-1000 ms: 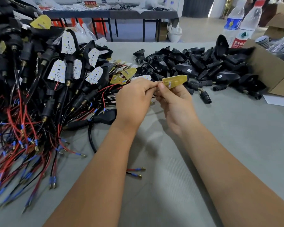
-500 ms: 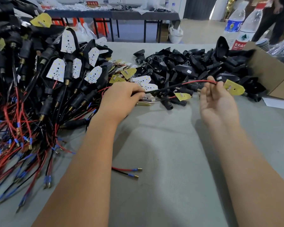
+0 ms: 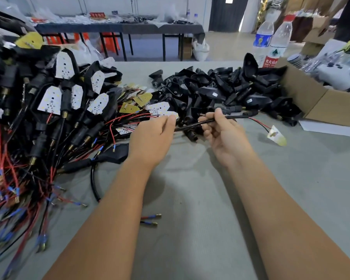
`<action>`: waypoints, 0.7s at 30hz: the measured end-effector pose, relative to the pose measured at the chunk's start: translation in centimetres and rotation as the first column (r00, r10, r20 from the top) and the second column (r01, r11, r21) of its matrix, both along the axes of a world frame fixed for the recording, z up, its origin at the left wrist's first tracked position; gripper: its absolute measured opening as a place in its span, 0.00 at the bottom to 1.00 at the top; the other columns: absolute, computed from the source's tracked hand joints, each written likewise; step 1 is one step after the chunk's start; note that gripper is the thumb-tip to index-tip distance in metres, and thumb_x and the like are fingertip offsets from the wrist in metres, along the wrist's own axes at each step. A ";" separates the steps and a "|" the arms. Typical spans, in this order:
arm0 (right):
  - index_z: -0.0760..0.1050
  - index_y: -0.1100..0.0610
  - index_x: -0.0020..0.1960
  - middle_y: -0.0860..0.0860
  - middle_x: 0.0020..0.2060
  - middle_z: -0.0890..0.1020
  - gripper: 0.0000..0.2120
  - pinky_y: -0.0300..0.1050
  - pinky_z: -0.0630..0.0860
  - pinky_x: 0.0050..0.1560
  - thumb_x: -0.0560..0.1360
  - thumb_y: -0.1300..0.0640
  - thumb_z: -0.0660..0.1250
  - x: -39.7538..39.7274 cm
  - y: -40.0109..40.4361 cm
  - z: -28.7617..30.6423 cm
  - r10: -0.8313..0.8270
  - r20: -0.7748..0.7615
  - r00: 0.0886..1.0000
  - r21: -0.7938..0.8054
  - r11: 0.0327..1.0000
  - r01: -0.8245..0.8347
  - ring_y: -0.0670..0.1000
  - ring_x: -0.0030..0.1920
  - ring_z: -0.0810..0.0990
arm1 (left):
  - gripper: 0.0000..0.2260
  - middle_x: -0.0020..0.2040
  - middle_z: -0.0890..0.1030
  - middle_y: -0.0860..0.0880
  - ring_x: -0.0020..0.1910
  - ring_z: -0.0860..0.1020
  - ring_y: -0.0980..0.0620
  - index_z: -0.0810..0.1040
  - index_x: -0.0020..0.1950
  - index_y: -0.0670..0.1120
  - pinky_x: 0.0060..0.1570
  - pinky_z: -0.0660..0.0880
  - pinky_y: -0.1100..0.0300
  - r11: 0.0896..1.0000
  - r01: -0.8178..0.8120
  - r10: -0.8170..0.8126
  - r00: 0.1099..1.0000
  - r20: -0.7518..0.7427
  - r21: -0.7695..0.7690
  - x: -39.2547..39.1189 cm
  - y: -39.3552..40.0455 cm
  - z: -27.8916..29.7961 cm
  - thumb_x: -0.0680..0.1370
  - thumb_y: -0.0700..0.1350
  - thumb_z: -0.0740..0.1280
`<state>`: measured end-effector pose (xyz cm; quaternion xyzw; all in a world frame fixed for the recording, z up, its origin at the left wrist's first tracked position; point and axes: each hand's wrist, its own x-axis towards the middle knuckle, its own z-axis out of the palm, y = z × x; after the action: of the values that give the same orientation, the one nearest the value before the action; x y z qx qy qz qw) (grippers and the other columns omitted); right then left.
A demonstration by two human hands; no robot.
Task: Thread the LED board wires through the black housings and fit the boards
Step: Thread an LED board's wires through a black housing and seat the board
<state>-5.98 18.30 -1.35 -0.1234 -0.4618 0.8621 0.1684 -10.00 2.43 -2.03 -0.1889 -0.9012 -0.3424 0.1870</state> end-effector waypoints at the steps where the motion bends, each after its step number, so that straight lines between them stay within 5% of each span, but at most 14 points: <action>1: 0.76 0.61 0.41 0.52 0.31 0.83 0.14 0.33 0.74 0.29 0.82 0.56 0.61 0.0 0.5 0.1 -0.028 0.005 1.000 -0.038 0.999 0.028 0.43 0.26 0.76 | 0.22 0.32 0.76 0.45 0.36 0.73 0.43 0.74 0.37 0.43 0.35 0.66 0.52 1.000 -0.006 0.006 1.000 0.001 0.027 -0.1 -0.2 0.0 0.83 0.55 0.55; 5: 0.75 0.61 0.41 0.52 0.29 0.83 0.13 0.32 0.74 0.30 0.82 0.56 0.61 0.2 2.5 0.6 -0.193 -0.025 0.981 -0.164 0.969 0.187 0.43 0.26 0.76 | 0.21 0.27 0.67 0.46 0.30 0.66 0.48 0.62 0.31 0.44 0.28 0.59 0.57 0.999 -0.043 0.043 0.999 -0.030 0.008 -0.2 -0.5 0.3 0.81 0.52 0.58; 11: 0.76 0.60 0.44 0.53 0.35 0.82 0.11 0.35 0.75 0.34 0.82 0.56 0.61 0.6 2.8 1.0 -0.214 -0.153 0.965 -0.175 0.967 0.187 0.46 0.31 0.77 | 0.20 0.26 0.68 0.49 0.30 0.68 0.49 0.64 0.30 0.48 0.29 0.59 0.57 0.999 -0.038 0.036 0.997 -0.061 -0.030 0.1 -0.4 0.3 0.80 0.54 0.59; 15: 0.78 0.59 0.46 0.53 0.38 0.82 0.04 0.37 0.74 0.32 0.78 0.60 0.66 0.7 2.0 1.0 -0.044 -0.096 0.994 0.178 0.982 0.060 0.47 0.31 0.77 | 0.12 0.30 0.74 0.51 0.33 0.73 0.52 0.73 0.38 0.51 0.31 0.64 0.59 0.988 0.140 -0.139 0.990 0.019 -0.061 0.4 0.3 0.2 0.80 0.52 0.61; 18: 0.80 0.58 0.43 0.54 0.36 0.82 0.06 0.40 0.71 0.32 0.78 0.61 0.66 0.6 0.8 0.6 0.007 0.012 1.000 0.502 0.865 -0.012 0.49 0.31 0.76 | 0.10 0.36 0.77 0.52 0.38 0.75 0.52 0.76 0.43 0.50 0.34 0.67 0.58 0.949 0.252 -0.239 0.967 0.091 -0.190 0.5 1.1 -0.1 0.81 0.52 0.60; 21: 0.80 0.59 0.40 0.53 0.33 0.81 0.08 0.36 0.71 0.29 0.76 0.63 0.65 0.5 0.4 0.3 -0.041 0.029 0.999 0.601 0.799 0.015 0.47 0.29 0.76 | 0.09 0.41 0.77 0.53 0.44 0.75 0.52 0.78 0.45 0.51 0.42 0.71 0.53 0.943 0.292 -0.272 0.953 0.136 -0.160 0.2 1.2 -0.4 0.81 0.50 0.60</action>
<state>-5.46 18.70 -1.04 -0.0877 -0.7125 0.6661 0.2023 -9.77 3.62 -2.40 -0.3128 -0.9008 -0.2935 0.0675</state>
